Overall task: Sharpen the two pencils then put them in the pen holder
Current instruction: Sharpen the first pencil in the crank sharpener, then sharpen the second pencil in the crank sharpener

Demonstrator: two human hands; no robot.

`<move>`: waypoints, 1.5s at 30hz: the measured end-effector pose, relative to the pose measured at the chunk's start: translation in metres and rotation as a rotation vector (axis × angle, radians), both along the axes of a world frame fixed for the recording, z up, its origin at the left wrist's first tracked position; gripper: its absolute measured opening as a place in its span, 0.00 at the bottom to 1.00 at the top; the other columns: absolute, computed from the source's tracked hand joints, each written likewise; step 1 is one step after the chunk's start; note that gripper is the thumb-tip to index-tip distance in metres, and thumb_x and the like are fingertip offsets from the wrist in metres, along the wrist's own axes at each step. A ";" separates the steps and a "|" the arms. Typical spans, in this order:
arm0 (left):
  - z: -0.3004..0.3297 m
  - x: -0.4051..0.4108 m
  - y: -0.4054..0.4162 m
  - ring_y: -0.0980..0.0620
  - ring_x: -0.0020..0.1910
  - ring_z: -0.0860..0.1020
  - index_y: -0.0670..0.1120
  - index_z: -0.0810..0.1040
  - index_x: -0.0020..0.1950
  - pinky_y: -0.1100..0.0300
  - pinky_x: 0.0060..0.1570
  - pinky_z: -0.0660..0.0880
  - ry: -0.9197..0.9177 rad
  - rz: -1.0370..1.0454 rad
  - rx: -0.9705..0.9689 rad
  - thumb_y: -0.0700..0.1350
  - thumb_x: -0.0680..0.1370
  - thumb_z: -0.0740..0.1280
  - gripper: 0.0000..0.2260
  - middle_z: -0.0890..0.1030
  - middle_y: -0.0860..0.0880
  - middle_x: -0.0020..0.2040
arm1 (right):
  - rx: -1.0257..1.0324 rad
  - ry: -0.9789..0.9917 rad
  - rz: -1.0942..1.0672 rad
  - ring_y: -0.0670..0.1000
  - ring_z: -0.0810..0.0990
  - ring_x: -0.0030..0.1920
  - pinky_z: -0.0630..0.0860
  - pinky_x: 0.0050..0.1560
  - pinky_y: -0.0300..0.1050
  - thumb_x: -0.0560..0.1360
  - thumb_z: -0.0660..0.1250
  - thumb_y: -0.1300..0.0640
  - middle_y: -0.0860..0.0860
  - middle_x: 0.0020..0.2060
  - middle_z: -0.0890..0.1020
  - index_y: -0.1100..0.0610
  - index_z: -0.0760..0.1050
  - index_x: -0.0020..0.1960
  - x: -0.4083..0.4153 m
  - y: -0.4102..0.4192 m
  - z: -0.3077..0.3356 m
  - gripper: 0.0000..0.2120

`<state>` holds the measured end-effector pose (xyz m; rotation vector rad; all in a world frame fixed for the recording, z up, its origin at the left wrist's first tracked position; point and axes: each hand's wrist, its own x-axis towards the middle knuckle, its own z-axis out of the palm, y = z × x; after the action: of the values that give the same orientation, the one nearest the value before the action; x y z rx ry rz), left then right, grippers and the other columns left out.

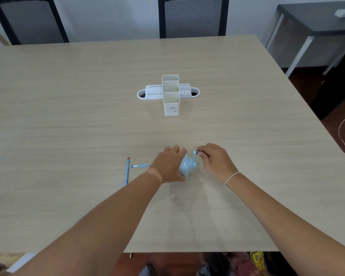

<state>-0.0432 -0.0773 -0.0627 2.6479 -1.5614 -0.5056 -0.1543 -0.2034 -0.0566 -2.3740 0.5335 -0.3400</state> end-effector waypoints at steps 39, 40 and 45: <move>0.003 0.032 0.072 0.44 0.52 0.76 0.43 0.81 0.56 0.57 0.45 0.66 0.079 0.228 -0.126 0.43 0.80 0.60 0.12 0.77 0.43 0.48 | -0.157 0.454 0.283 0.53 0.68 0.66 0.68 0.61 0.48 0.69 0.70 0.61 0.51 0.65 0.72 0.56 0.66 0.66 0.043 0.061 0.019 0.27; 0.003 0.032 0.073 0.44 0.52 0.76 0.44 0.81 0.56 0.57 0.46 0.66 0.080 0.228 -0.124 0.43 0.80 0.60 0.12 0.77 0.43 0.49 | -0.151 0.456 0.282 0.53 0.67 0.67 0.68 0.62 0.48 0.69 0.70 0.61 0.51 0.66 0.71 0.56 0.65 0.67 0.043 0.061 0.018 0.28; 0.001 0.038 0.082 0.45 0.54 0.76 0.46 0.80 0.59 0.55 0.49 0.69 0.055 0.223 -0.096 0.45 0.80 0.60 0.12 0.78 0.44 0.52 | -0.163 0.455 0.283 0.54 0.68 0.66 0.67 0.61 0.47 0.69 0.70 0.62 0.51 0.65 0.72 0.57 0.66 0.66 0.044 0.062 0.019 0.28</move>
<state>-0.0047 0.0051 -0.0615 2.6650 -1.2221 -0.4734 -0.1107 -0.1412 -0.0373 -2.6514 0.3711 0.3024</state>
